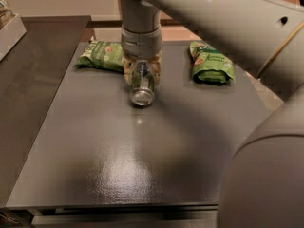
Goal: Place green can upright
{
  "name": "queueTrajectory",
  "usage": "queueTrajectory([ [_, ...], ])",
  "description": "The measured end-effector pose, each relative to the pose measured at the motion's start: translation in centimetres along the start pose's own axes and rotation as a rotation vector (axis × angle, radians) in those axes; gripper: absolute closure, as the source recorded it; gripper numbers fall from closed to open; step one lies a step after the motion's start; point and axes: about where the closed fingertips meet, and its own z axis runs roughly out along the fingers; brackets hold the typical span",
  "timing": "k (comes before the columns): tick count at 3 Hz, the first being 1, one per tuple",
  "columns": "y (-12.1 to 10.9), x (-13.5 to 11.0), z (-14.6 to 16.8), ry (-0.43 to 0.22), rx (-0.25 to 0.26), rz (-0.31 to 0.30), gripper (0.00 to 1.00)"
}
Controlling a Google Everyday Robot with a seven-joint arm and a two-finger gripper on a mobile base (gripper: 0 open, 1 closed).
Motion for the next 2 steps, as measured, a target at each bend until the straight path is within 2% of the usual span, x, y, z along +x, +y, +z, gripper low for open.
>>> queueTrajectory([
  [1,-0.6,-0.7,-1.9,-0.105,-0.045,-0.070,1.00],
  [2,-0.8,-0.9,-3.4,-0.216,-0.120,-0.173,1.00],
])
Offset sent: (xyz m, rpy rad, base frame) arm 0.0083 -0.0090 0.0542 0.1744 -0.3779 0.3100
